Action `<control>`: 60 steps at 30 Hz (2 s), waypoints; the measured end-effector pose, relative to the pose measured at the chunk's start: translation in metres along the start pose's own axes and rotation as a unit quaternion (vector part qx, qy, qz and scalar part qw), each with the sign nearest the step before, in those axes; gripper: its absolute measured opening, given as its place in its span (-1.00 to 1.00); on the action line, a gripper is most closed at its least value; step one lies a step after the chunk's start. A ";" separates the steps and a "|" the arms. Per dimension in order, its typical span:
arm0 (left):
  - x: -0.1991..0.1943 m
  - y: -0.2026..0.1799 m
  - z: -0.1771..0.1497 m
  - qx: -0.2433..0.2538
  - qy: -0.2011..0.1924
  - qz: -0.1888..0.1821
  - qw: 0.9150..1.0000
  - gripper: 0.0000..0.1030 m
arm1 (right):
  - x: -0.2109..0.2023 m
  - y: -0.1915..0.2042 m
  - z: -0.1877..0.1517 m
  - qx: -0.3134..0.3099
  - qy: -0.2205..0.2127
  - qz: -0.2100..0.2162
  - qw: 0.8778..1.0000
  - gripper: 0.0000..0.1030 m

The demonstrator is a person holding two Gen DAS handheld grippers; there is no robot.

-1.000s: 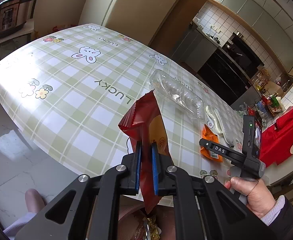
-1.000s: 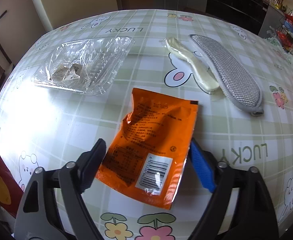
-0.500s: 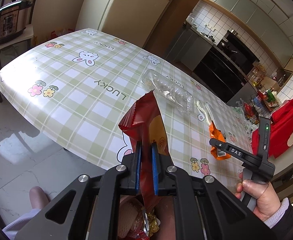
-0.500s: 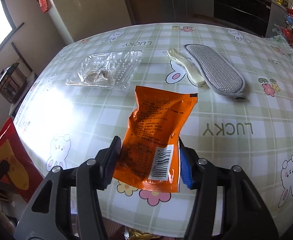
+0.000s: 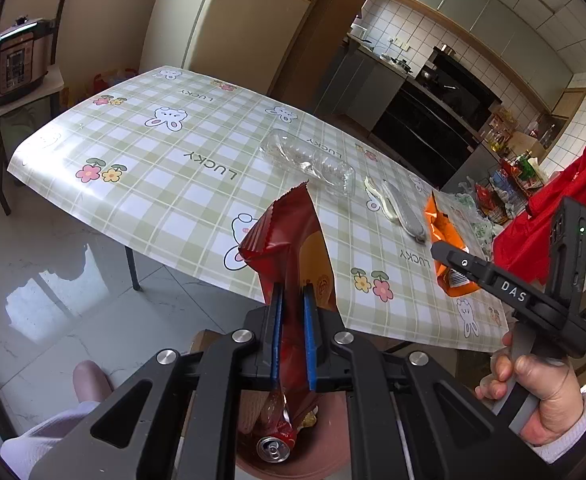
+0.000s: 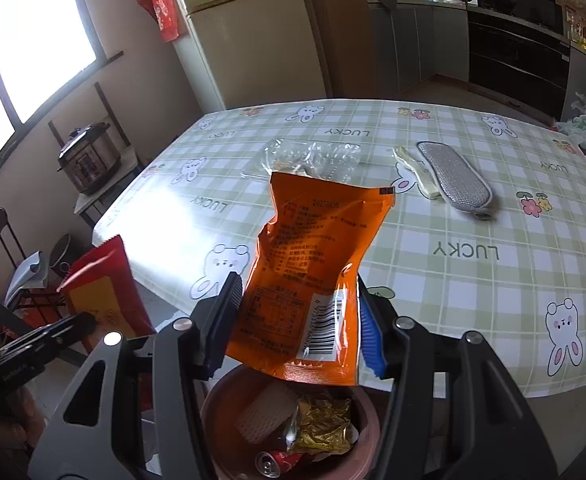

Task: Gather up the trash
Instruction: 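Drop the red packet into the bucket with the left tool while the right tool holds the orange packet, then lower the orange packet into the bucket and open the right tool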

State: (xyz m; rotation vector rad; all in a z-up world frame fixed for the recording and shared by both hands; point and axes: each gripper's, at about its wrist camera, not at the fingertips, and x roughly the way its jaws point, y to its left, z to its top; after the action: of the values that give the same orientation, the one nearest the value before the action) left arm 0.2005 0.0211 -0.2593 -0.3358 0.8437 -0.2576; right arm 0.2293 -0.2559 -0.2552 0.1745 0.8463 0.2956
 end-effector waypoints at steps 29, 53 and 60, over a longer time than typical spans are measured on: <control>-0.022 -0.057 -0.035 0.074 0.030 0.011 0.997 -0.81 | -0.111 0.004 -0.031 -0.039 -0.083 0.022 0.996 0.06; -0.063 -0.035 -0.012 0.073 -0.077 0.069 0.992 0.87 | -0.110 0.015 -0.041 -0.074 -0.064 0.017 0.995 0.06; -0.089 -0.020 -0.004 0.073 -0.127 0.100 0.984 0.89 | -0.102 0.025 -0.048 -0.083 -0.046 0.025 0.995 0.08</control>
State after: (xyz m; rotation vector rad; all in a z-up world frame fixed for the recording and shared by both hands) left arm 0.1386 0.0340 -0.1930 -0.1413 0.5971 -0.0854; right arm 0.1241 -0.2640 -0.2077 0.0530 0.7230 0.4005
